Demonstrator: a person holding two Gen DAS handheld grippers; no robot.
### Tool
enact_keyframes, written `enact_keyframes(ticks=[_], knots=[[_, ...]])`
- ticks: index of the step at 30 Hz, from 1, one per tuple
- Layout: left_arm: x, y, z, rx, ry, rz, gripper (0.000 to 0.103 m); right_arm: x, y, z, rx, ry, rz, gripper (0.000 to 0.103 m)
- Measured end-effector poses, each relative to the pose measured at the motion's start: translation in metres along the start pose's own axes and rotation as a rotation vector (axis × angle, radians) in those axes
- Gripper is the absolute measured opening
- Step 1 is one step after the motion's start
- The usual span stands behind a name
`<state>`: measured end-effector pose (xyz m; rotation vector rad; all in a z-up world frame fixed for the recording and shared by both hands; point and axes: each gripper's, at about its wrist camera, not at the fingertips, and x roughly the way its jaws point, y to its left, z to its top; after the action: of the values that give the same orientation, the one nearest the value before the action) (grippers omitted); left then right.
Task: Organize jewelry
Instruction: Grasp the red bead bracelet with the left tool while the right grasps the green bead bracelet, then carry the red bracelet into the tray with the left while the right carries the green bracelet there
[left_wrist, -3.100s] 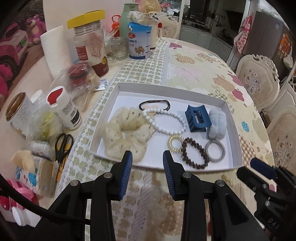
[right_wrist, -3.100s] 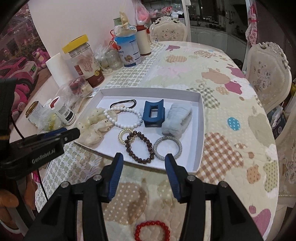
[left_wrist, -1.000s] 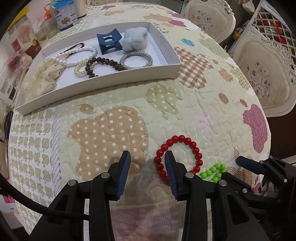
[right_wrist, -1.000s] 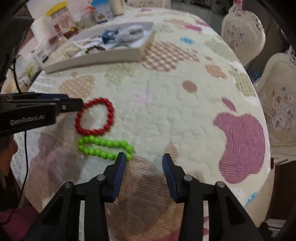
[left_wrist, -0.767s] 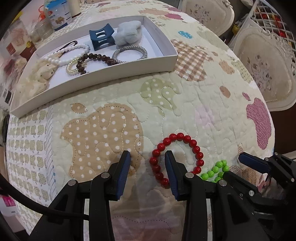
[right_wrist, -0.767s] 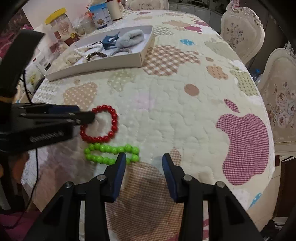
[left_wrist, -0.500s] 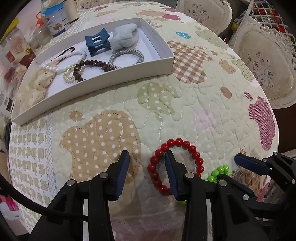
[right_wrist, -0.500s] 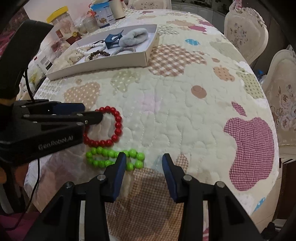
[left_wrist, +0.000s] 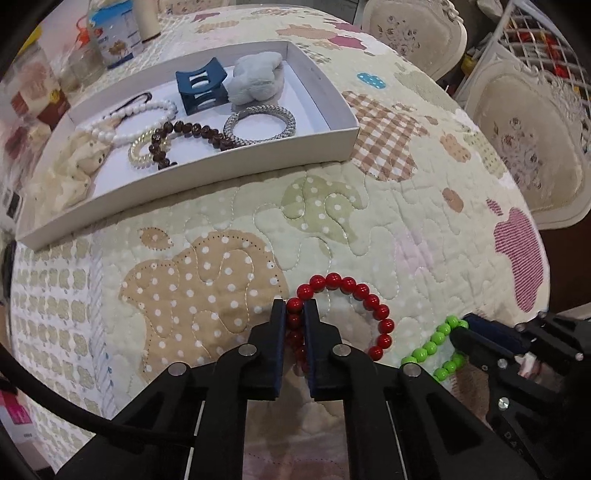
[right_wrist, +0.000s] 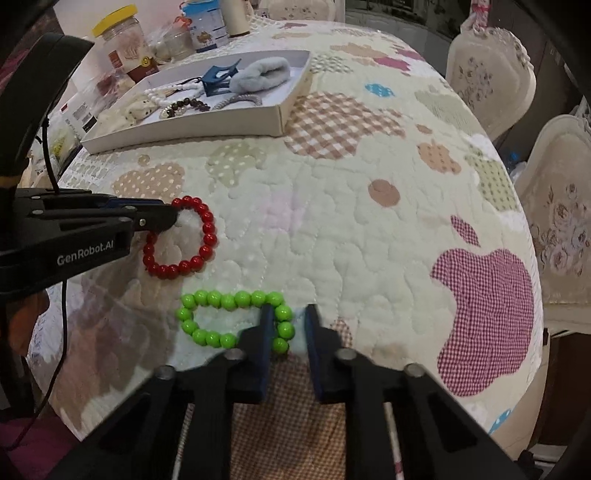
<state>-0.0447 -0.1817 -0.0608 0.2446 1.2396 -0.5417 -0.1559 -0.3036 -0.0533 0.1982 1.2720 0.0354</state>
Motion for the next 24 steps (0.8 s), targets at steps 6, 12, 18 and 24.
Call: enact_keyframes(ticks=[6, 12, 18, 24], knots=[[-0.021, 0.017, 0.005, -0.048, -0.033, -0.023, 0.000, -0.018, -0.012, 0.012, 0.064, -0.044, 0.116, 0.009], [-0.049, 0.035, 0.013, -0.083, -0.094, -0.016, 0.000, -0.050, -0.009, 0.035, 0.054, -0.112, 0.162, 0.009], [-0.074, 0.055, 0.029, -0.116, -0.156, 0.025, 0.000, -0.068, 0.005, 0.061, 0.006, -0.161, 0.161, 0.009], [-0.095, 0.079, 0.040, -0.152, -0.207, 0.083, 0.000, -0.078, 0.021, 0.090, -0.047, -0.193, 0.176, 0.009]])
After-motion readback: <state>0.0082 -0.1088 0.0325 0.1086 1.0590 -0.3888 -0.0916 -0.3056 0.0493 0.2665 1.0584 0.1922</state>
